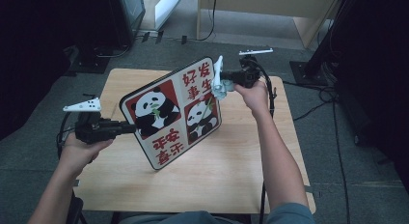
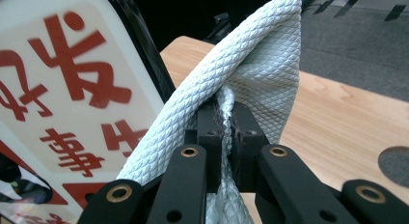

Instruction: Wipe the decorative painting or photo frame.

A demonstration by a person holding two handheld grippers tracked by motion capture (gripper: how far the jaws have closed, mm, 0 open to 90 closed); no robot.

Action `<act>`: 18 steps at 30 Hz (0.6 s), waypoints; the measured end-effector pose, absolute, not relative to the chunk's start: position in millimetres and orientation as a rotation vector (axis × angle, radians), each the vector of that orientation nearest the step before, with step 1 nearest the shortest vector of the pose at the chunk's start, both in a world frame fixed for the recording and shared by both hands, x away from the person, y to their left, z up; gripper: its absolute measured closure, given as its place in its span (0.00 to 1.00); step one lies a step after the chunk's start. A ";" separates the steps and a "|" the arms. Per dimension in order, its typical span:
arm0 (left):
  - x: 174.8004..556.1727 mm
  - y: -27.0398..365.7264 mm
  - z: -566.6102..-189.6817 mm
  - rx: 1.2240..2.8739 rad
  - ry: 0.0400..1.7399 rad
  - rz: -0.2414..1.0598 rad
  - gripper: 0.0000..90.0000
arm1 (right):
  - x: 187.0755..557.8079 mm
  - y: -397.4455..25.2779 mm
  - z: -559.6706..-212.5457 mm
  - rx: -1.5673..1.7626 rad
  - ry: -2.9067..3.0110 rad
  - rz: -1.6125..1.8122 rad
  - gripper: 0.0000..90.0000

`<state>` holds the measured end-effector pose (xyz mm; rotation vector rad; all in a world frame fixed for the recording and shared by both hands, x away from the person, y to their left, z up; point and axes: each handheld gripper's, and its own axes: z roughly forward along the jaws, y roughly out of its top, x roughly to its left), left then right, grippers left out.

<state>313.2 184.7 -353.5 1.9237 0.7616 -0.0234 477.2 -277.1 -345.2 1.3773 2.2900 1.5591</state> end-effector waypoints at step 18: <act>313.4 185.2 -354.0 1.925 0.760 -0.020 0.88 | 468.1 -284.9 -374.3 1.431 2.304 1.560 0.95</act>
